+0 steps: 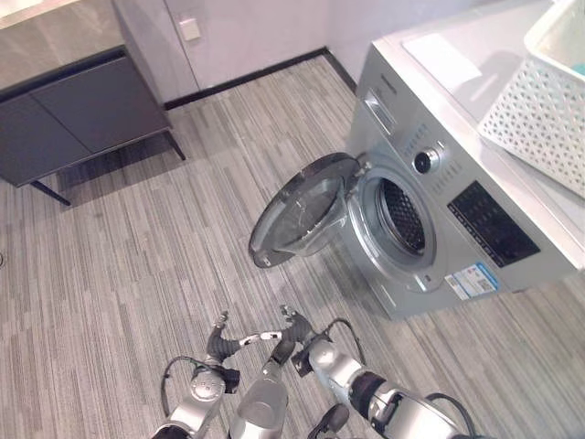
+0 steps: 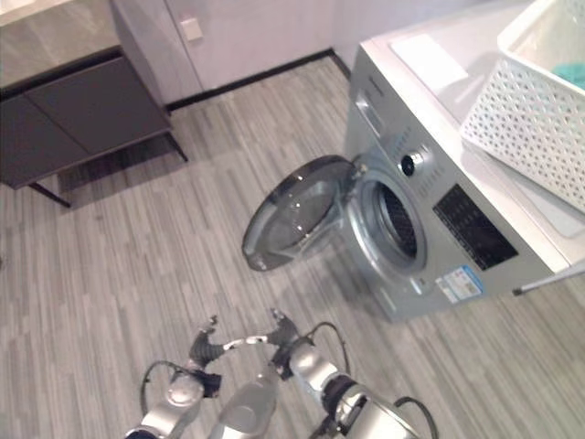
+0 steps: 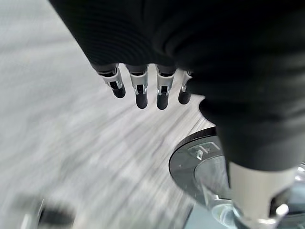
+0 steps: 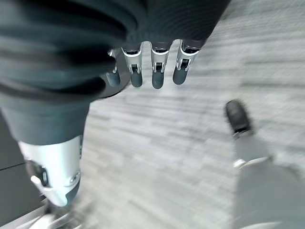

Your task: Grab the laundry basket,head to the washer,open it,put in the laundry and shut it.

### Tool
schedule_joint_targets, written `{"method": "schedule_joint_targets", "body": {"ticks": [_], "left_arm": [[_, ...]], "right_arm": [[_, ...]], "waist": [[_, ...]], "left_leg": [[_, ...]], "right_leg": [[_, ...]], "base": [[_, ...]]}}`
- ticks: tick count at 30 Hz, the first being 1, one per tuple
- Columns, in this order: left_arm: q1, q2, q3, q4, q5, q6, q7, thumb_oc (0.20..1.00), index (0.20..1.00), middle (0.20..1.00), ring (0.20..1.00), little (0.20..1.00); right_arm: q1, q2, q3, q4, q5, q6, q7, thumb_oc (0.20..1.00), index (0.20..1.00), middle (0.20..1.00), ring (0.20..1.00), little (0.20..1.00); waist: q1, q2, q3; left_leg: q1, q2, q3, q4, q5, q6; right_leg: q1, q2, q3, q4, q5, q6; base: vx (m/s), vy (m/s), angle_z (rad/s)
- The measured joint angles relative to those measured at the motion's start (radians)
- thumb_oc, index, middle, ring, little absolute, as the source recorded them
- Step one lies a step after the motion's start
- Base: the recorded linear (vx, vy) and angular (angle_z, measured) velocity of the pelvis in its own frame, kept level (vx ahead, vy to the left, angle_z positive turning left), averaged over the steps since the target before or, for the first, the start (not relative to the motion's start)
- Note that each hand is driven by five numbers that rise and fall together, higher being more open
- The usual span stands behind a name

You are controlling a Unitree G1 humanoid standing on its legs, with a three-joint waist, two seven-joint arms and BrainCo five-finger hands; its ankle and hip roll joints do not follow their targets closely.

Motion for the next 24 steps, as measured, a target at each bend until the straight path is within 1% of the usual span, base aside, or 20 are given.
{"method": "schedule_joint_targets", "body": {"ticks": [2, 3, 4, 5, 6, 7, 8, 9, 10, 11, 12, 13, 15, 16, 19, 20, 21, 22, 23, 24], "left_arm": [[-0.002, 0.111, -0.004, -0.072, 0.148, -0.006, 0.079, 1.0, 1.0, 1.0, 1.0, 1.0], [-0.013, 0.224, -0.057, -0.123, 0.294, -0.019, 0.13, 1.0, 1.0, 1.0, 1.0, 1.0], [-0.023, 0.265, -0.058, -0.138, 0.346, -0.027, 0.156, 1.0, 1.0, 1.0, 1.0, 1.0], [-0.063, 0.42, -0.108, -0.282, 0.414, -0.016, 0.105, 1.0, 1.0, 1.0, 1.0, 1.0], [-0.059, 0.561, -0.109, -0.48, 0.445, -0.055, 0.035, 1.0, 1.0, 1.0, 1.0, 1.0], [-0.1, 0.633, -0.059, -0.627, 0.451, -0.11, -0.009, 1.0, 1.0, 1.0, 1.0, 1.0], [-0.144, 0.653, -0.055, -0.692, 0.423, -0.119, -0.061, 1.0, 1.0, 1.0, 1.0, 1.0], [-0.19, 0.726, -0.073, -0.836, 0.305, -0.142, -0.178, 1.0, 1.0, 1.0, 1.0, 1.0], [-0.205, 0.722, -0.062, -0.882, 0.207, -0.172, -0.249, 1.0, 1.0, 1.0, 1.0, 1.0], [-0.207, 0.689, -0.047, -0.909, 0.077, -0.181, -0.318, 1.0, 1.0, 1.0, 1.0, 1.0], [-0.201, 0.601, -0.052, -0.914, -0.07, -0.188, -0.409, 1.0, 1.0, 1.0, 1.0, 1.0], [-0.208, 0.552, -0.068, -0.894, -0.169, -0.171, -0.46, 1.0, 1.0, 1.0, 1.0, 1.0], [-0.234, 0.437, -0.141, -0.786, -0.313, -0.094, -0.544, 1.0, 1.0, 1.0, 1.0, 1.0], [-0.273, 0.385, -0.178, -0.748, -0.291, -0.079, -0.536, 1.0, 1.0, 1.0, 1.0, 1.0], [-0.492, -0.011, -0.395, -0.441, -0.209, -0.067, -0.495, 1.0, 1.0, 1.0, 1.0, 1.0], [-0.601, -0.235, -0.527, -0.183, -0.197, -0.027, -0.51, 1.0, 1.0, 1.0, 1.0, 1.0], [-0.609, -0.467, -0.588, 0.065, -0.225, 0.028, -0.537, 1.0, 1.0, 1.0, 1.0, 1.0], [-0.604, -0.554, -0.589, 0.168, -0.258, 0.049, -0.546, 1.0, 1.0, 1.0, 1.0, 1.0], [-0.588, -0.584, -0.66, 0.253, -0.31, 0.089, -0.577, 1.0, 1.0, 1.0, 1.0, 1.0], [-0.567, -0.605, -0.671, 0.303, -0.323, 0.103, -0.583, 1.0, 1.0, 1.0, 1.0, 1.0]], "right_arm": [[0.03, -0.045, -0.027, 0.012, -0.003, -0.007, -0.004, 1.0, 1.0, 1.0, 1.0, 1.0], [0.05, -0.064, -0.032, 0.011, -0.01, -0.011, -0.003, 1.0, 1.0, 1.0, 1.0, 1.0], [0.056, -0.078, -0.034, 0.012, -0.01, -0.011, -0.007, 1.0, 1.0, 1.0, 1.0, 1.0], [0.089, -0.114, -0.084, 0.029, -0.035, -0.045, 0.006, 1.0, 1.0, 1.0, 1.0, 1.0], [0.109, -0.117, -0.149, 0.038, -0.054, -0.06, 0.006, 1.0, 1.0, 1.0, 1.0, 1.0], [0.14, -0.161, -0.191, 0.079, -0.062, -0.056, -0.001, 1.0, 1.0, 1.0, 1.0, 1.0], [0.159, -0.185, -0.205, 0.116, -0.078, -0.054, 0.003, 1.0, 1.0, 1.0, 1.0, 1.0], [0.177, -0.189, -0.262, 0.16, -0.11, -0.044, 0.013, 1.0, 1.0, 1.0, 1.0, 1.0], [0.2, -0.213, -0.275, 0.18, -0.122, -0.029, 0.012, 1.0, 1.0, 1.0, 1.0, 1.0], [0.213, -0.222, -0.297, 0.192, -0.148, -0.017, 0.02, 1.0, 1.0, 1.0, 1.0, 1.0], [0.232, -0.248, -0.299, 0.199, -0.167, 0.01, 0.025, 1.0, 1.0, 1.0, 1.0, 1.0], [0.24, -0.264, -0.312, 0.207, -0.185, 0.014, 0.029, 1.0, 1.0, 1.0, 1.0, 1.0], [0.246, -0.259, -0.345, 0.222, -0.191, 0.033, 0.047, 1.0, 1.0, 1.0, 1.0, 1.0], [0.26, -0.257, -0.343, 0.216, -0.189, 0.036, 0.046, 1.0, 1.0, 1.0, 1.0, 1.0], [0.256, -0.255, -0.335, 0.223, -0.189, 0.04, 0.047, 1.0, 1.0, 1.0, 1.0, 1.0], [0.218, -0.252, -0.34, 0.222, -0.19, 0.039, 0.046, 1.0, 1.0, 1.0, 1.0, 1.0], [0.172, -0.253, -0.352, 0.194, -0.187, 0.041, 0.044, 1.0, 1.0, 1.0, 1.0, 1.0], [0.15, -0.252, -0.363, 0.195, -0.187, 0.046, 0.044, 1.0, 1.0, 1.0, 1.0, 1.0], [0.105, -0.24, -0.367, 0.232, -0.186, 0.068, 0.043, 1.0, 1.0, 1.0, 1.0, 1.0], [0.107, -0.249, -0.352, 0.231, -0.186, 0.086, 0.043, 1.0, 1.0, 1.0, 1.0, 1.0]], "waist": [[-0.001, -0.002, -0.004], [-0.001, -0.003, -0.005], [-0.004, -0.002, -0.007], [-0.01, -0.003, -0.011], [-0.007, -0.011, -0.014], [-0.012, 0.003, -0.027], [-0.019, 0.014, -0.028], [-0.038, 0.021, -0.036], [-0.061, 0.024, -0.051], [-0.075, 0.037, -0.063], [-0.112, 0.048, -0.075], [-0.124, 0.053, -0.081], [-0.147, 0.059, -0.088], [-0.166, 0.05, -0.09], [-0.198, 0.043, -0.098], [-0.261, 0.04, -0.108], [-0.365, 0.036, -0.111], [-0.401, 0.034, -0.109], [-0.435, 0.028, -0.105], [-0.45, 0.027, -0.105]], "left_leg": [[0.003, 0.003, 0.002, -0.002, 0.0, 0.001], [0.008, 0.002, 0.004, -0.005, 0.001, 0.001], [0.011, 0.0, 0.01, -0.005, 0.001, 0.002], [0.016, 0.003, 0.018, -0.009, 0.0, 0.002], [0.016, -0.001, 0.017, -0.008, 0.003, 0.007], [0.022, -0.012, 0.019, -0.009, 0.004, 0.009], [0.034, -0.018, 0.021, -0.009, 0.004, 0.009], [0.052, -0.032, 0.018, -0.009, 0.002, 0.013], [0.054, -0.038, 0.022, -0.009, -0.001, 0.017], [0.059, -0.046, 0.022, -0.009, -0.002, 0.018], [0.07, -0.05, 0.031, -0.009, -0.005, 0.023], [0.07, -0.05, 0.04, -0.01, -0.006, 0.024], [0.07, -0.039, 0.044, -0.009, -0.006, 0.024], [0.067, -0.035, 0.048, -0.009, -0.009, 0.028], [0.064, -0.031, 0.042, -0.009, -0.008, 0.028], [0.051, -0.03, 0.051, -0.009, -0.007, 0.029], [0.032, -0.029, 0.078, -0.009, -0.005, 0.032], [0.028, -0.029, 0.096, -0.009, -0.005, 0.032], [0.032, -0.024, 0.133, -0.009, -0.005, 0.032], [0.034, -0.022, 0.148, -0.008, -0.005, 0.032]], "right_leg": [[0.001, -0.003, 0.002, 0.0, 0.004, 0.004], [0.003, -0.004, 0.004, 0.0, 0.005, 0.007], [0.003, -0.007, 0.009, 0.0, 0.006, 0.009], [0.003, -0.011, 0.017, 0.0, 0.01, 0.005], [0.002, -0.013, 0.016, 0.0, 0.01, 0.007], [0.007, -0.026, 0.018, 0.003, 0.011, 0.018], [0.02, -0.034, 0.018, 0.001, 0.012, 0.022], [0.039, -0.044, 0.015, 0.001, 0.011, 0.031], [0.042, -0.052, 0.016, 0.001, 0.01, 0.038], [0.048, -0.054, 0.016, 0.001, 0.009, 0.044], [0.054, -0.061, 0.023, 0.001, 0.009, 0.048], [0.053, -0.061, 0.027, 0.001, 0.009, 0.048], [0.051, -0.054, 0.031, 0.001, 0.012, 0.043], [0.041, -0.053, 0.033, 0.003, 0.009, 0.042], [0.039, -0.048, 0.033, 0.007, 0.003, 0.04], [0.018, -0.053, 0.048, 0.026, 0.001, 0.04], [-0.024, -0.06, 0.085, 0.041, 0.005, 0.041], [-0.036, -0.065, 0.099, 0.04, 0.009, 0.04], [-0.046, -0.064, 0.15, 0.026, 0.027, 0.036], [-0.049, -0.067, 0.165, 0.02, 0.03, 0.036]], "base": [[0.01, -0.006, -0.02], [0.02, -0.006, -0.1], [0.05, 0.004, -0.15], [0.06, 0.01, -0.12], [0.09, 0.042, -0.08], [0.07, 0.033, -0.02], [0.1, 0.068, 0.03], [0.04, 0.04, 0.03], [0.07, 0.056, 0.04], [0.04, 0.034, -0.08], [0.07, 0.04, -0.09], [0.04, 0.023, -0.14], [0.02, 0.018, -0.08], [0.02, 0.017, 0.1], [-0.04, 0.032, 0.01], [-0.1, 0.076, -0.5], [-0.11, 0.08, -0.61], [-0.09, 0.066, -1.02], [-0.06, 0.063, -0.85], [-0.08, 0.084, -0.79]]}}
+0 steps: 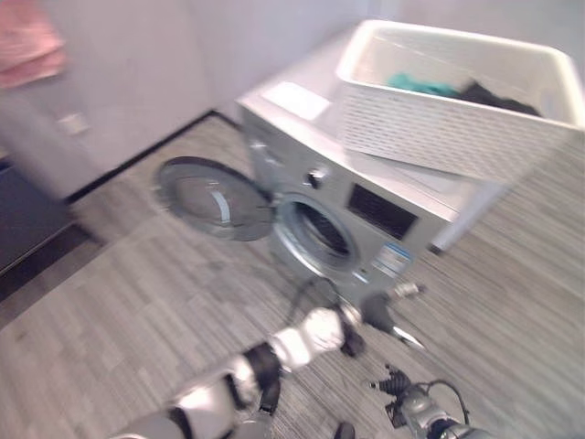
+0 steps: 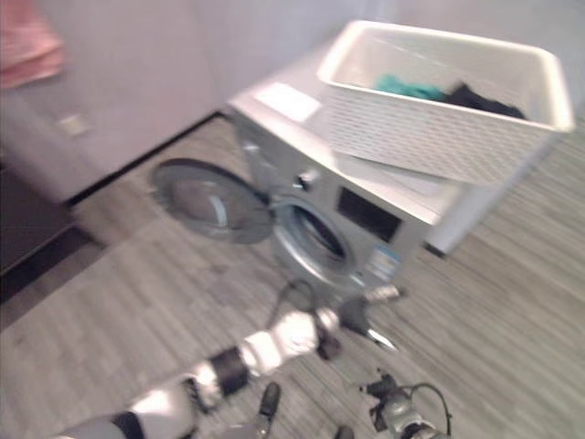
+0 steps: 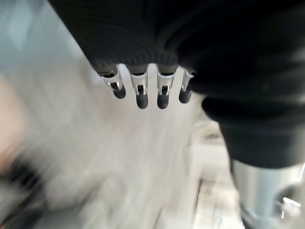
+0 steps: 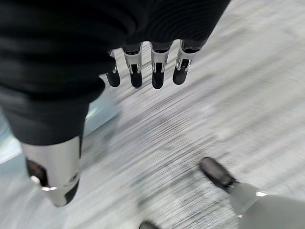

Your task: Grab the laundry basket,head to the washer,open it,put in the laundry and shut it.

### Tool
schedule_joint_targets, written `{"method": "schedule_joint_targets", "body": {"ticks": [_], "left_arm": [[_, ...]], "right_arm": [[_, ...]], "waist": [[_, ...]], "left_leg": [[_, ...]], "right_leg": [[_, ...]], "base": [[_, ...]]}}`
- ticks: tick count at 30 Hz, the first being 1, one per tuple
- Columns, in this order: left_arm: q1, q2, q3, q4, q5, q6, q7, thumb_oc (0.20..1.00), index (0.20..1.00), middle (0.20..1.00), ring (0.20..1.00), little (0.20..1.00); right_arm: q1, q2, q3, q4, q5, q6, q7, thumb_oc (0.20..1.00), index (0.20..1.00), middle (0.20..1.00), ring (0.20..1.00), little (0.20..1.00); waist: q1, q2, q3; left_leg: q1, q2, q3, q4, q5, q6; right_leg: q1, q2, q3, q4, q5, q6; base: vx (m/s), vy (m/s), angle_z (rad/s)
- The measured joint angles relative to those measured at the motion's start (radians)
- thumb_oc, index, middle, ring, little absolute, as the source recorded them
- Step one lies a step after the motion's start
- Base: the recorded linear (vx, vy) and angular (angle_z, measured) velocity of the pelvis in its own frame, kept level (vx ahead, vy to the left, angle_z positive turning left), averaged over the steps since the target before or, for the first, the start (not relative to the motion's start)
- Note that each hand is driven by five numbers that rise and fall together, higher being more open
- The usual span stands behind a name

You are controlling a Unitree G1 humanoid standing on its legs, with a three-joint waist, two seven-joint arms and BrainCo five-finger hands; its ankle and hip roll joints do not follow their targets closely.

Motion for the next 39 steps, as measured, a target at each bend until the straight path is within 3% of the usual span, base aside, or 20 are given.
{"method": "schedule_joint_targets", "body": {"ticks": [2, 3, 5, 10, 20, 22, 25, 29, 33, 39], "left_arm": [[0.006, -0.005, 0.015, 0.091, 0.0, 0.041, 0.001, 1.0, 1.0, 1.0, 1.0, 1.0], [0.001, -0.004, 0.078, 0.194, 0.065, 0.028, 0.018, 1.0, 1.0, 1.0, 1.0, 1.0], [-0.027, 0.015, 0.14, 0.324, 0.142, 0.066, 0.042, 1.0, 1.0, 1.0, 1.0, 1.0], [-0.153, 0.039, 0.228, 0.411, 0.359, 0.075, 0.111, 1.0, 1.0, 1.0, 1.0, 1.0], [-0.243, 0.162, 0.346, 0.441, 0.393, 0.079, 0.195, 1.0, 1.0, 1.0, 1.0, 1.0], [-0.277, 0.195, 0.412, 0.491, 0.362, 0.076, 0.197, 1.0, 1.0, 1.0, 1.0, 1.0], [-0.343, 0.303, 0.459, 0.577, 0.355, 0.079, 0.195, 1.0, 1.0, 1.0, 1.0, 1.0], [-0.384, 0.527, 0.517, 0.626, 0.36, 0.096, 0.202, 1.0, 1.0, 1.0, 1.0, 1.0], [-0.388, 0.689, 0.559, 0.625, 0.379, 0.088, 0.221, 1.0, 1.0, 1.0, 1.0, 1.0], [-0.39, 0.803, 0.633, 0.631, 0.375, 0.06, 0.281, 1.0, 1.0, 1.0, 1.0, 1.0]], "right_arm": [[-0.003, -0.017, 0.038, -0.003, 0.0, 0.014, 0.002, 1.0, 1.0, 1.0, 1.0, 1.0], [-0.012, -0.015, 0.063, -0.007, 0.0, 0.014, 0.005, 1.0, 1.0, 1.0, 1.0, 1.0], [-0.028, -0.022, 0.08, -0.038, 0.0, 0.01, 0.005, 1.0, 1.0, 1.0, 1.0, 1.0], [0.012, -0.052, 0.093, -0.044, 0.003, 0.012, 0.016, 1.0, 1.0, 1.0, 1.0, 1.0], [0.024, -0.052, 0.094, -0.054, 0.011, -0.007, 0.022, 1.0, 1.0, 1.0, 1.0, 1.0], [0.011, -0.049, 0.103, -0.102, 0.033, -0.012, 0.023, 1.0, 1.0, 1.0, 1.0, 1.0], [-0.024, -0.045, 0.105, -0.164, 0.048, -0.021, 0.024, 1.0, 1.0, 1.0, 1.0, 1.0], [-0.018, -0.054, 0.105, -0.242, 0.048, -0.038, 0.025, 1.0, 1.0, 1.0, 1.0, 1.0], [0.013, -0.064, 0.103, -0.291, 0.047, -0.057, 0.032, 1.0, 1.0, 1.0, 1.0, 1.0], [0.046, -0.069, 0.099, -0.32, 0.047, -0.086, 0.044, 1.0, 1.0, 1.0, 1.0, 1.0]], "waist": [[-0.026, 0.006, 0.009], [-0.028, 0.002, 0.014], [-0.047, -0.005, 0.029], [-0.069, -0.005, 0.06], [-0.064, -0.008, 0.092], [-0.064, -0.023, 0.119], [-0.074, -0.048, 0.142], [-0.08, -0.082, 0.16], [-0.064, -0.101, 0.165], [-0.053, -0.149, 0.185]], "left_leg": [[-0.005, 0.011, 0.023, 0.001, -0.001, 0.001], [-0.009, 0.031, 0.074, -0.002, -0.007, 0.009], [-0.004, 0.043, 0.099, -0.002, -0.007, 0.009], [-0.042, 0.067, 0.118, -0.002, -0.007, 0.009], [-0.071, 0.075, 0.12, -0.002, -0.007, 0.009], [-0.075, 0.078, 0.123, -0.002, -0.007, 0.009], [-0.099, 0.087, 0.141, -0.002, -0.007, 0.009], [-0.104, 0.087, 0.144, -0.002, -0.006, 0.008], [-0.104, 0.083, 0.143, -0.002, -0.006, 0.008], [-0.112, 0.082, 0.141, -0.002, -0.006, 0.008]], "right_leg": [[-0.015, 0.0, 0.017, -0.011, 0.008, -0.009], [-0.054, 0.008, 0.07, 0.0, 0.013, -0.017], [-0.06, 0.017, 0.118, -0.01, 0.025, -0.022], [-0.102, 0.043, 0.12, -0.009, 0.032, -0.034], [-0.13, 0.053, 0.121, -0.01, 0.036, -0.039], [-0.141, 0.054, 0.126, -0.004, 0.037, -0.041], [-0.174, 0.06, 0.145, -0.007, 0.052, -0.042], [-0.178, 0.059, 0.149, -0.016, 0.059, -0.043], [-0.175, 0.055, 0.147, -0.016, 0.059, -0.043], [-0.181, 0.055, 0.145, -0.017, 0.061, -0.041]], "base": [[-0.07, 0.068, -0.52], [-0.04, 0.024, -0.97], [0.0, -0.019, -0.8], [-0.03, -0.017, -0.06], [-0.01, 0.001, -0.01], [-0.04, 0.004, -0.08], [-0.01, 0.008, -0.17], [0.0, 0.006, -0.05], [-0.01, 0.003, 0.03], [0.0, 0.002, 0.02]]}}
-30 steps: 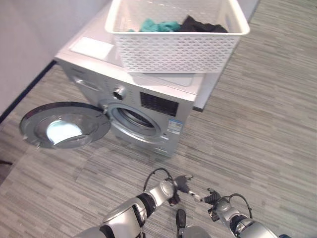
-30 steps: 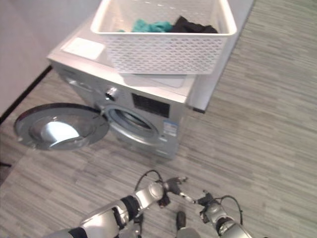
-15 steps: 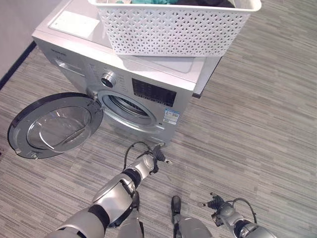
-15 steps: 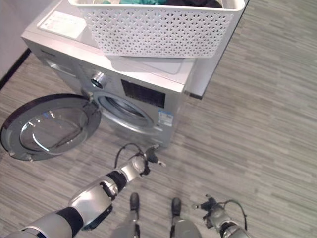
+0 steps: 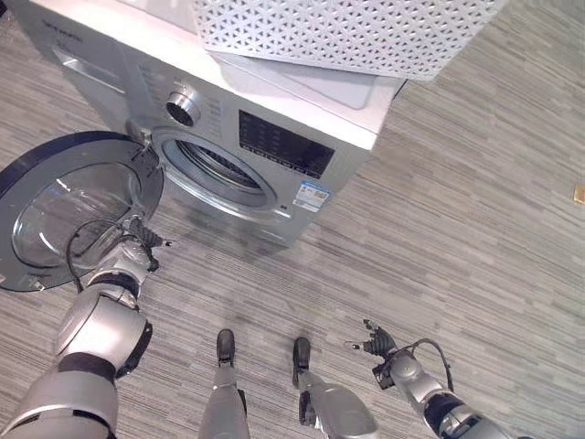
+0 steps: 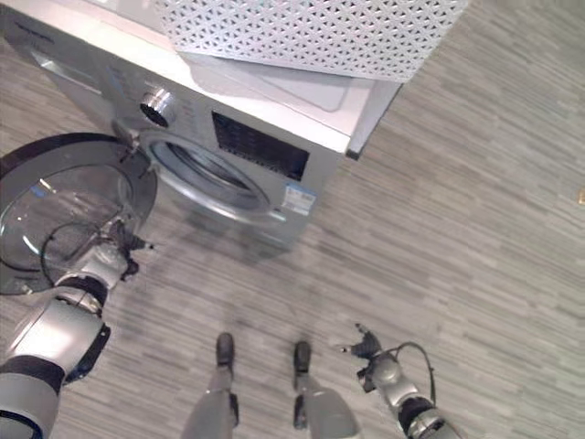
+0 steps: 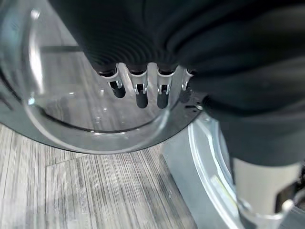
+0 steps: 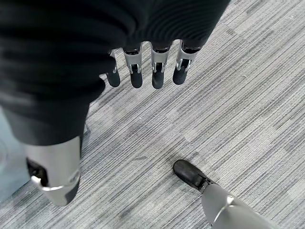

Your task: Grab the laundry basket,head to the washer,open it,put in the laundry and shut it.

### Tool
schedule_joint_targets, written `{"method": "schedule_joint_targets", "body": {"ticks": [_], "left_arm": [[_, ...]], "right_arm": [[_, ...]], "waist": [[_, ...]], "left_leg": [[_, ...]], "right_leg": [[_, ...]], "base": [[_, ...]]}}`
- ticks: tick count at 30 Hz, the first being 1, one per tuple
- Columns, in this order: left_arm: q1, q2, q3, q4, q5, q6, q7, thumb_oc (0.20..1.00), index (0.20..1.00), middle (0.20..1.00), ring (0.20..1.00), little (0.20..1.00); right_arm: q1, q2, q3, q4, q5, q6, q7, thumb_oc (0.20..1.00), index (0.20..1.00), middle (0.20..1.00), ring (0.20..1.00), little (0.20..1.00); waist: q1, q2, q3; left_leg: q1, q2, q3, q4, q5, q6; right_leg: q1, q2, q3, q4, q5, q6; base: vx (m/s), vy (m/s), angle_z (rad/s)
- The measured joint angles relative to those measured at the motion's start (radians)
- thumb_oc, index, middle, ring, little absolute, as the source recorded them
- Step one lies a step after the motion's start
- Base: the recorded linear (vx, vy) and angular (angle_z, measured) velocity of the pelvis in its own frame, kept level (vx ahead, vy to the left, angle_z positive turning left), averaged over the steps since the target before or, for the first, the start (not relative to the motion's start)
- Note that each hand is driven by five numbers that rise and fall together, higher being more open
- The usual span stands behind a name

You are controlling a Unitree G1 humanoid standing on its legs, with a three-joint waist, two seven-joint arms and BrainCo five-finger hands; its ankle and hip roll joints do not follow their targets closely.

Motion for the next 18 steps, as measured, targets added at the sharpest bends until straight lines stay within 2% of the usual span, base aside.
{"method": "schedule_joint_targets", "body": {"ticks": [5, 11, 14, 16, 18], "left_arm": [[0.0, 0.049, 0.017, 0.01, -0.025, -0.004, 0.016, 1.0, 1.0, 1.0, 1.0, 1.0], [0.007, 0.067, 0.047, 0.027, -0.061, -0.005, 0.034, 1.0, 1.0, 1.0, 1.0, 1.0], [0.091, 0.059, 0.09, -0.062, -0.103, -0.033, 0.058, 1.0, 1.0, 1.0, 1.0, 1.0], [0.201, 0.03, 0.127, -0.19, -0.145, -0.055, 0.077, 1.0, 1.0, 1.0, 1.0, 1.0], [0.28, -0.015, 0.119, -0.25, -0.168, -0.09, 0.091, 1.0, 1.0, 1.0, 1.0, 1.0]], "right_arm": [[0.022, -0.004, -0.007, -0.003, 0.0, 0.0, 0.001, 1.0, 1.0, 1.0, 1.0, 1.0], [0.026, -0.004, -0.007, -0.022, 0.001, -0.012, 0.002, 1.0, 1.0, 1.0, 1.0, 1.0], [0.033, -0.001, -0.023, -0.021, 0.002, -0.015, 0.001, 1.0, 1.0, 1.0, 1.0, 1.0], [0.045, 0.001, -0.055, -0.025, 0.002, -0.015, 0.0, 1.0, 1.0, 1.0, 1.0, 1.0], [0.061, 0.001, -0.086, -0.036, 0.003, -0.022, -0.001, 1.0, 1.0, 1.0, 1.0, 1.0]], "waist": [[0.003, -0.013, -0.002], [0.009, -0.017, -0.003], [0.011, -0.018, -0.003], [0.019, -0.017, -0.003], [0.031, -0.014, -0.001]], "left_leg": [[-0.031, -0.002, 0.0, 0.0, 0.0, -0.001], [-0.031, -0.007, 0.0, 0.0, 0.001, -0.001], [-0.014, -0.012, 0.003, 0.0, 0.001, -0.001], [0.016, -0.017, 0.005, 0.0, 0.001, -0.001], [0.041, -0.023, 0.006, 0.0, 0.0, -0.001]], "right_leg": [[-0.026, -0.001, -0.003, 0.0, 0.011, 0.007], [-0.027, -0.006, -0.003, 0.0, 0.015, 0.012], [-0.011, -0.012, -0.002, 0.0, 0.017, 0.012], [0.016, -0.018, 0.002, -0.001, 0.017, 0.012], [0.04, -0.025, 0.008, -0.001, 0.012, 0.019]], "base": [[0.0, 0.003, 0.02], [0.01, 0.019, 0.0], [0.05, 0.1, -0.01], [0.03, 0.066, -0.03], [0.0, 0.0, -0.03]]}}
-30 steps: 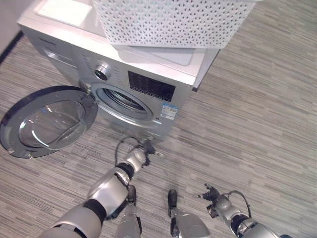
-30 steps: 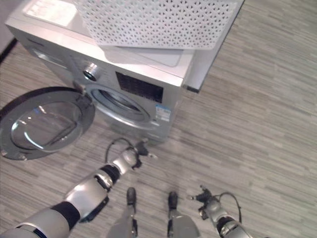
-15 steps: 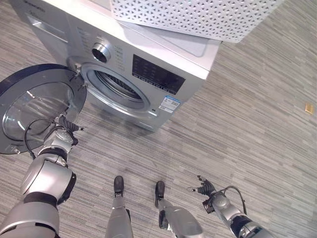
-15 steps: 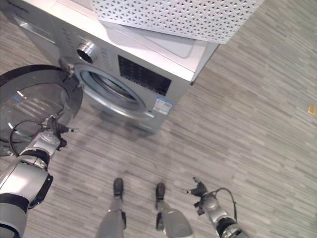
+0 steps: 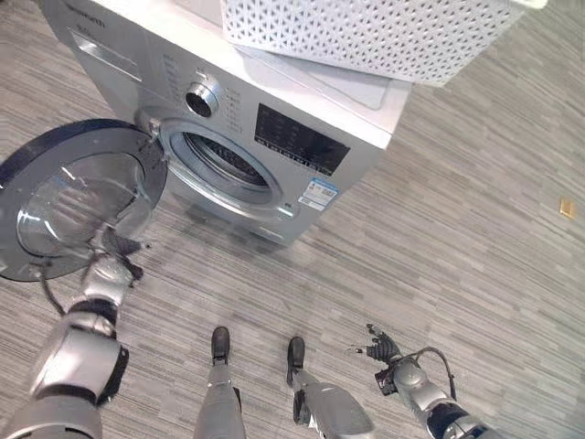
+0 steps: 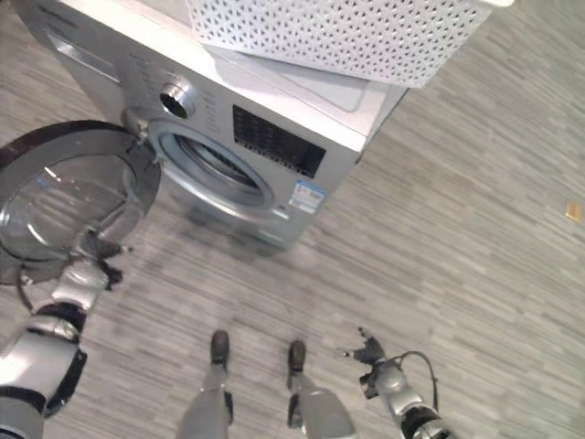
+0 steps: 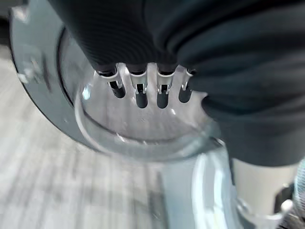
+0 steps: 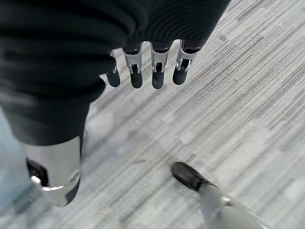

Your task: Grab the laundry basket,head to the washer,open it,put in the laundry and shut it.

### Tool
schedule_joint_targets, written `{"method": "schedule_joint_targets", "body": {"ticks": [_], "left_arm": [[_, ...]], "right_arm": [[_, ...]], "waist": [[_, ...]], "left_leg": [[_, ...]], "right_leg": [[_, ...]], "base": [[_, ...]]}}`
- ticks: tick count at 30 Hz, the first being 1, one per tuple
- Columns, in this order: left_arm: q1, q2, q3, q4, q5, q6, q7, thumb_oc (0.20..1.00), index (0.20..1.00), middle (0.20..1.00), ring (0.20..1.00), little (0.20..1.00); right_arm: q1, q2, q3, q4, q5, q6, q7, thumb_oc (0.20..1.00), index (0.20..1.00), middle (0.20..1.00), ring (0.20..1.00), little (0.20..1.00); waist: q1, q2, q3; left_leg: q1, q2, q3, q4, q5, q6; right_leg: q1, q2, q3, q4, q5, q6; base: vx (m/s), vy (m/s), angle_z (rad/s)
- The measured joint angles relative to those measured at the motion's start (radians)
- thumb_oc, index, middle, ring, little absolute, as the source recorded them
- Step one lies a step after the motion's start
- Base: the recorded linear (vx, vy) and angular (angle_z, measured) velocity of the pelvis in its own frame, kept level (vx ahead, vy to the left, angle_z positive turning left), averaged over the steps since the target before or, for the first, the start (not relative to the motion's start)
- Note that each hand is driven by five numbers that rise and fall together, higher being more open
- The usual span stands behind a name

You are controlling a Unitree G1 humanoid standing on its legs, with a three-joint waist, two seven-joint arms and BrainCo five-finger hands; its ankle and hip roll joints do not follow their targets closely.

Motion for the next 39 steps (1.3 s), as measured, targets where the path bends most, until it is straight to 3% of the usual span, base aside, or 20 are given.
{"method": "schedule_joint_targets", "body": {"ticks": [3, 4, 5, 6, 8, 9, 11, 15, 18, 19, 20, 21, 22, 25, 26, 27, 32, 39], "left_arm": [[0.04, -0.02, 0.008, -0.033, -0.004, 0.003, 0.01, 1.0, 1.0, 1.0, 1.0, 1.0], [0.232, -0.043, 0.031, -0.224, -0.007, -0.034, 0.042, 1.0, 1.0, 1.0, 1.0, 1.0], [0.403, -0.095, 0.11, -0.381, -0.003, -0.042, 0.035, 1.0, 1.0, 1.0, 1.0, 1.0], [0.719, -0.293, 0.117, -0.532, -0.001, -0.081, 0.006, 1.0, 1.0, 1.0, 1.0, 1.0], [0.825, -0.402, 0.061, -0.363, -0.017, -0.07, -0.036, 1.0, 1.0, 1.0, 1.0, 1.0], [0.818, -0.388, 0.08, -0.316, -0.036, -0.059, -0.032, 1.0, 1.0, 1.0, 1.0, 1.0], [0.795, -0.36, 0.136, -0.251, -0.049, -0.065, -0.039, 1.0, 1.0, 1.0, 1.0, 1.0], [0.778, -0.389, 0.123, -0.215, -0.05, -0.069, -0.054, 1.0, 1.0, 1.0, 1.0, 1.0], [0.75, -0.413, 0.081, -0.205, -0.048, -0.069, -0.071, 1.0, 1.0, 1.0, 1.0, 1.0], [0.724, -0.415, 0.064, -0.168, -0.046, -0.066, -0.068, 1.0, 1.0, 1.0, 1.0, 1.0], [0.706, -0.457, 0.044, -0.139, -0.045, -0.059, -0.074, 1.0, 1.0, 1.0, 1.0, 1.0], [0.713, -0.466, 0.037, -0.149, -0.044, -0.061, -0.074, 1.0, 1.0, 1.0, 1.0, 1.0], [0.718, -0.473, 0.034, -0.148, -0.043, -0.066, -0.074, 1.0, 1.0, 1.0, 1.0, 1.0], [0.694, -0.464, 0.018, -0.145, -0.039, -0.066, -0.07, 1.0, 1.0, 1.0, 1.0, 1.0], [0.684, -0.457, 0.011, -0.145, -0.039, -0.065, -0.07, 1.0, 1.0, 1.0, 1.0, 1.0], [0.685, -0.463, 0.004, -0.143, -0.037, -0.064, -0.071, 1.0, 1.0, 1.0, 1.0, 1.0], [0.714, -0.496, 0.007, -0.153, -0.039, -0.064, -0.071, 1.0, 1.0, 1.0, 1.0, 1.0], [0.721, -0.513, 0.038, -0.17, -0.048, -0.065, -0.069, 1.0, 1.0, 1.0, 1.0, 1.0]], "right_arm": [[0.004, 0.001, -0.015, -0.028, 0.0, 0.003, 0.001, 1.0, 1.0, 1.0, 1.0, 1.0], [0.065, -0.01, -0.086, -0.148, 0.002, 0.011, -0.001, 1.0, 1.0, 1.0, 1.0, 1.0], [0.117, -0.011, -0.175, -0.246, 0.002, 0.014, 0.006, 1.0, 1.0, 1.0, 1.0, 1.0], [0.236, -0.033, -0.353, -0.405, 0.004, 0.001, -0.002, 1.0, 1.0, 1.0, 1.0, 1.0], [0.303, -0.093, -0.4, -0.399, 0.023, -0.007, -0.021, 1.0, 1.0, 1.0, 1.0, 1.0], [0.307, -0.118, -0.393, -0.364, 0.03, -0.005, -0.026, 1.0, 1.0, 1.0, 1.0, 1.0], [0.315, -0.1, -0.466, -0.421, 0.03, 0.009, -0.033, 1.0, 1.0, 1.0, 1.0, 1.0], [0.335, -0.085, -0.501, -0.504, 0.028, 0.009, -0.094, 1.0, 1.0, 1.0, 1.0, 1.0], [0.349, -0.077, -0.484, -0.499, 0.024, 0.013, -0.124, 1.0, 1.0, 1.0, 1.0, 1.0], [0.361, -0.072, -0.506, -0.554, 0.015, 0.024, -0.148, 1.0, 1.0, 1.0, 1.0, 1.0], [0.371, -0.077, -0.536, -0.667, -0.019, 0.007, -0.198, 1.0, 1.0, 1.0, 1.0, 1.0], [0.367, -0.086, -0.536, -0.696, -0.038, 0.003, -0.215, 1.0, 1.0, 1.0, 1.0, 1.0], [0.369, -0.091, -0.537, -0.71, -0.061, -0.015, -0.234, 1.0, 1.0, 1.0, 1.0, 1.0], [0.354, -0.09, -0.534, -0.747, -0.092, -0.015, -0.275, 1.0, 1.0, 1.0, 1.0, 1.0], [0.353, -0.09, -0.532, -0.769, -0.092, -0.016, -0.284, 1.0, 1.0, 1.0, 1.0, 1.0], [0.351, -0.091, -0.532, -0.769, -0.092, -0.016, -0.284, 1.0, 1.0, 1.0, 1.0, 1.0], [0.335, -0.117, -0.496, -0.769, -0.111, -0.014, -0.282, 1.0, 1.0, 1.0, 1.0, 1.0], [0.291, -0.118, -0.429, -0.792, -0.113, -0.013, -0.264, 1.0, 1.0, 1.0, 1.0, 1.0]], "waist": [[0.01, 0.009, 0.005], [0.018, 0.025, 0.004], [0.026, 0.046, 0.011], [0.029, 0.108, -0.008], [0.037, 0.163, -0.095], [0.054, 0.178, -0.137], [0.051, 0.193, -0.153], [0.025, 0.192, -0.176], [0.012, 0.139, -0.219], [0.011, 0.145, -0.204], [-0.015, 0.186, -0.186], [-0.018, 0.196, -0.185], [-0.026, 0.185, -0.202], [-0.027, 0.171, -0.216], [-0.027, 0.16, -0.216], [-0.025, 0.17, -0.213], [0.0, 0.239, -0.214], [0.034, 0.246, -0.224]], "left_leg": [[-0.004, -0.004, 0.002, 0.001, -0.003, 0.0], [0.025, -0.014, 0.031, 0.0, -0.013, 0.012], [0.068, -0.025, 0.055, 0.0, -0.031, 0.03], [0.174, -0.057, 0.077, -0.001, -0.066, 0.049], [0.2, -0.078, 0.07, 0.0, -0.103, 0.067], [0.19, -0.089, 0.062, 0.0, -0.109, 0.064], [0.182, -0.101, 0.049, 0.0, -0.095, 0.076], [0.214, -0.113, 0.048, -0.005, -0.094, 0.093], [0.208, -0.128, 0.054, 0.008, -0.103, 0.102], [0.195, -0.122, 0.039, 0.034, -0.116, 0.131], [0.233, -0.099, 0.018, 0.025, -0.112, 0.133], [0.256, -0.093, 0.02, 0.011, -0.106, 0.137], [0.263, -0.094, 0.017, 0.012, -0.115, 0.133], [0.24, -0.095, -0.015, 0.024, -0.119, 0.132], [0.235, -0.089, -0.037, 0.024, -0.112, 0.125], [0.239, -0.084, -0.049, 0.017, -0.104, 0.112], [0.269, -0.032, -0.06, 0.0, -0.098, 0.077], [0.278, -0.007, -0.031, 0.0, -0.113, 0.041]], "right_leg": [[-0.006, 0.004, -0.006, 0.002, 0.004, 0.001], [0.008, -0.012, 0.015, 0.009, 0.005, 0.004], [0.036, -0.025, 0.045, 0.015, 0.0, 0.011], [0.13, -0.069, 0.074, 0.01, -0.015, 0.036], [0.156, -0.085, 0.069, 0.024, -0.036, 0.059], [0.132, -0.096, 0.073, 0.043, -0.065, 0.062], [0.122, -0.114, 0.066, 0.085, -0.078, 0.073], [0.13, -0.125, 0.071, 0.13, -0.09, 0.083], [0.109, -0.129, 0.079, 0.164, -0.106, 0.084], [0.086, -0.129, 0.086, 0.232, -0.122, 0.087], [0.024, -0.116, 0.101, 0.401, -0.122, 0.089], [-0.007, -0.119, 0.104, 0.47, -0.137, 0.091], [-0.016, -0.118, 0.108, 0.484, -0.156, 0.083], [-0.046, -0.093, 0.105, 0.375, -0.158, 0.073], [-0.034, -0.069, 0.126, 0.289, -0.11, 0.065], [-0.012, -0.054, 0.121, 0.261, -0.089, 0.041], [0.07, -0.006, 0.076, 0.16, -0.056, 0.003], [0.113, 0.023, 0.099, 0.062, -0.015, -0.005]], "base": [[0.13, 0.279, -0.05], [0.21, 0.274, -0.44], [0.18, 0.193, -0.74], [0.09, 0.096, -0.45], [0.1, 0.126, 0.03], [0.14, 0.19, 0.31], [0.09, 0.136, 0.25], [0.04, 0.07, 0.01], [0.02, 0.19, -0.03], [0.0, 0.012, 0.12], [0.0, 0.0, 0.0], [0.02, -0.027, 0.04], [0.04, -0.057, -0.01], [0.03, -0.038, 0.29], [0.04, -0.016, 0.59], [0.06, -0.032, 0.46], [0.04, -0.064, 0.11], [0.01, -0.078, -0.11]]}}
